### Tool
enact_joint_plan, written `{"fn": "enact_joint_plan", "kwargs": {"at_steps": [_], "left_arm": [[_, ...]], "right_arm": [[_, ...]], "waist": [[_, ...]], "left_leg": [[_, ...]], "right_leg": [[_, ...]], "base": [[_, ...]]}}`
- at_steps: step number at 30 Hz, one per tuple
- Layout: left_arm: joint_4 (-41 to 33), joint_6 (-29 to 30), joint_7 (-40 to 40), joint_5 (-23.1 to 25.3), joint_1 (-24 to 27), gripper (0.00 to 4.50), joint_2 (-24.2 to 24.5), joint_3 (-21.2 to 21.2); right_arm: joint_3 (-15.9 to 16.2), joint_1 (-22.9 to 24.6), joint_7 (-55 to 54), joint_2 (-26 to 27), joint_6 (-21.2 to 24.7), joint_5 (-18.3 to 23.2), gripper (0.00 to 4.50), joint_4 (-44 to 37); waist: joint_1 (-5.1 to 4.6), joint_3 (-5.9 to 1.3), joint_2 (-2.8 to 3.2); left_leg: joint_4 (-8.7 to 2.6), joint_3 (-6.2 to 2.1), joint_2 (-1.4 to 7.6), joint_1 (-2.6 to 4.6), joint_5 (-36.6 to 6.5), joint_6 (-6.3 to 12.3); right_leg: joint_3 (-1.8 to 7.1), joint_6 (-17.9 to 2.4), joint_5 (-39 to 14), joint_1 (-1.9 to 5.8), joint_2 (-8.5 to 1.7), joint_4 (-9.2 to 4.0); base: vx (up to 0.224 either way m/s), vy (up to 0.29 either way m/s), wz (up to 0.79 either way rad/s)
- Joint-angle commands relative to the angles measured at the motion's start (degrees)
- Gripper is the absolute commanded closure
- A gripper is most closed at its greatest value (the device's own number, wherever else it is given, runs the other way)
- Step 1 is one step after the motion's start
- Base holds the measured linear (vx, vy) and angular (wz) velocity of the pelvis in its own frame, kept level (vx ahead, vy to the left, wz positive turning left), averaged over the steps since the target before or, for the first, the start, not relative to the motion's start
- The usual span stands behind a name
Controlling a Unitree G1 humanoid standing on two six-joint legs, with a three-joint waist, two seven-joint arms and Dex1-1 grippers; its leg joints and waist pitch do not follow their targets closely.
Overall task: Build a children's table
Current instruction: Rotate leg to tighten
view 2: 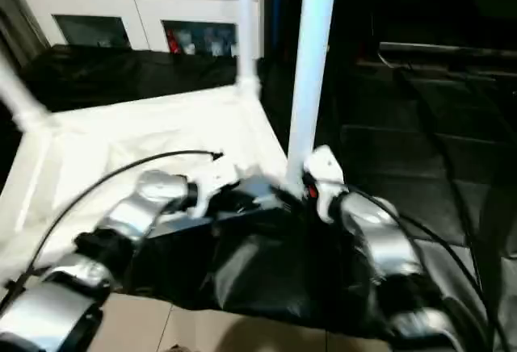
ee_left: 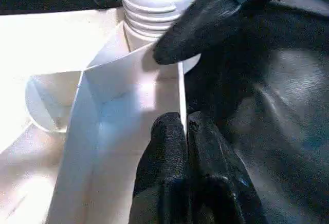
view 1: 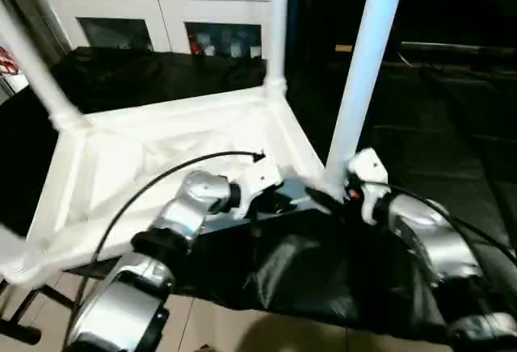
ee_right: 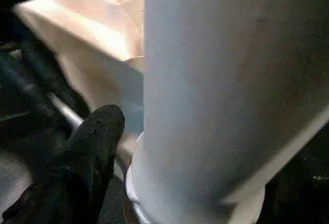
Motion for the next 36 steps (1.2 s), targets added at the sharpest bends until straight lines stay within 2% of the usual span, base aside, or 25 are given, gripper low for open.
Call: {"fn": "enact_joint_plan", "kwargs": {"at_steps": [1, 2, 6, 9, 17, 22, 23, 26, 27, 28, 29, 32, 34, 36], "left_arm": [[-3.71, -2.58, -5.01, -3.83, -0.21, 4.50, -0.33, -0.32], [-3.74, -2.60, -5.59, -3.92, -0.19, 4.50, -0.07, -0.32], [-3.70, -2.68, -7.80, -3.85, -0.36, 4.50, 1.53, -0.14], [-3.69, -2.49, -8.78, -4.16, -0.55, 4.50, 2.30, 0.02], [-3.98, -2.49, -8.89, -4.32, -0.14, 4.50, 2.08, 0.11], [-3.07, -2.83, -5.57, -3.40, -0.24, 4.50, 0.62, 0.04], [-2.27, -2.64, -3.35, -2.80, -0.69, 4.50, -0.16, 0.17], [-0.65, -1.60, 2.51, -1.75, -1.93, 4.50, -2.73, 0.67], [-0.52, -1.53, 3.01, -1.68, -2.05, 4.50, -2.97, 0.73], [-0.20, -1.36, 4.31, -1.52, -2.34, 4.50, -3.57, 0.88], [0.21, -1.16, 5.72, -1.37, -2.71, 4.50, -4.32, 1.03], [1.33, 0.15, 11.20, -0.12, -3.97, 4.50, -6.86, 1.11], [2.27, 1.41, 15.98, 0.64, -4.98, 4.50, -9.66, 1.01], [2.39, 1.46, 16.72, 0.85, -5.07, 4.50, -10.37, 0.82]], "right_arm": [[3.72, 1.15, 7.10, -1.20, -0.36, 2.31, 0.76, -4.70], [3.86, 1.38, 8.10, -1.69, -0.18, 2.54, 0.76, -5.16], [4.27, 2.17, 13.15, -4.10, 2.68, 4.39, 0.76, -7.83], [4.81, 2.55, 14.78, -5.05, 3.91, 4.51, 1.10, -8.90], [5.51, 3.24, 15.26, -4.65, 5.16, 4.94, 1.67, -10.07], [5.09, 3.92, 13.78, -3.24, 6.05, 5.65, 1.75, -10.46], [4.46, 3.48, 10.07, -1.67, 6.05, 4.65, 1.76, -9.16], [2.60, 1.29, -2.17, 2.93, 4.99, 0.68, 1.76, -3.60], [2.45, 1.07, -3.04, 3.24, 5.13, 0.45, 1.76, -3.15], [2.07, 0.54, -5.25, 4.05, 5.53, -0.15, 1.77, -2.03], [1.78, -0.14, -7.62, 4.96, 5.84, -0.84, 1.77, -0.76], [0.37, -2.25, -14.84, 8.54, 6.34, -1.93, 1.78, 2.55], [-0.88, -5.43, -25.40, 12.76, 4.16, -4.64, 1.78, 7.48], [-0.90, -7.02, -29.03, 13.86, 3.36, -6.12, 1.78, 9.96]], "waist": [[0.12, -3.61, -0.75], [0.20, -3.54, -0.98], [0.53, -3.69, -0.96], [0.81, -3.79, -0.97], [0.97, -3.78, -1.05], [1.14, -3.72, -1.06], [1.16, -3.69, -1.02], [0.38, -3.55, -1.10], [0.27, -3.53, -0.98], [-0.01, -3.54, -1.14], [-0.04, -3.57, -0.96], [-0.71, -3.74, -0.95], [-0.83, -3.90, -0.79], [-1.11, -4.04, -0.75]], "left_leg": [[-3.84, -0.44, 1.94, 0.43, -14.98, 4.41], [-3.92, -0.44, 2.02, 0.43, -15.49, 4.49], [-3.82, -0.44, 2.05, 0.33, -14.11, 4.78], [-3.73, -0.40, 2.11, 0.35, -13.23, 4.83], [-3.78, -0.44, 2.07, 0.33, -13.17, 4.21], [-3.81, -0.43, 2.09, 0.38, -13.48, 4.10], [-3.86, -0.45, 2.10, 0.40, -13.59, 3.94], [-4.14, -0.63, 1.78, 0.40, -15.33, 2.09], [-4.16, -0.63, 1.74, 0.52, -15.52, 1.84], [-4.17, -0.65, 1.63, 0.49, -15.60, 1.50], [-4.19, -0.72, 1.68, 0.55, -15.54, 1.37], [-4.04, -0.65, 1.54, 0.39, -14.30, 1.70], [-3.88, -0.61, 1.43, 0.23, -12.71, 1.95], [-3.74, -0.59, 1.36, 0.20, -11.37, 1.89]], "right_leg": [[2.17, -12.68, -15.51, 3.04, -3.15, -4.94], [2.23, -12.40, -16.02, 3.05, -3.11, -5.03], [2.26, -12.94, -13.72, 3.08, -3.08, -4.75], [2.26, -13.39, -12.63, 2.97, -3.16, -4.57], [2.25, -12.91, -13.52, 2.97, -3.22, -4.63], [2.27, -12.72, -14.11, 2.89, -3.24, -4.75], [2.26, -12.58, -14.54, 2.86, -3.26, -4.78], [2.14, -11.06, -18.53, 2.81, -3.26, -5.13], [2.13, -10.92, -19.15, 2.64, -3.25, -5.23], [2.12, -10.52, -19.59, 2.73, -3.19, -5.30], [2.16, -10.47, -19.43, 2.73, -3.24, -5.29], [2.23, -10.96, -16.30, 2.83, -3.05, -5.09], [2.20, -11.60, -13.81, 2.95, -3.05, -4.82], [2.12, -12.44, -11.22, 3.01, -3.07, -4.62]], "base": [[0.000, 0.000, 0.00], [0.000, 0.000, 0.00], [0.000, 0.000, 0.00], [0.000, 0.000, 0.00], [0.000, 0.000, 0.00], [0.000, 0.000, 0.00], [0.000, 0.000, 0.00], [0.000, 0.000, 0.00], [0.000, 0.000, 0.00], [0.000, 0.000, 0.00], [0.000, 0.000, 0.00], [0.000, 0.000, 0.00], [0.000, 0.000, 0.00], [0.000, 0.000, 0.00]]}}
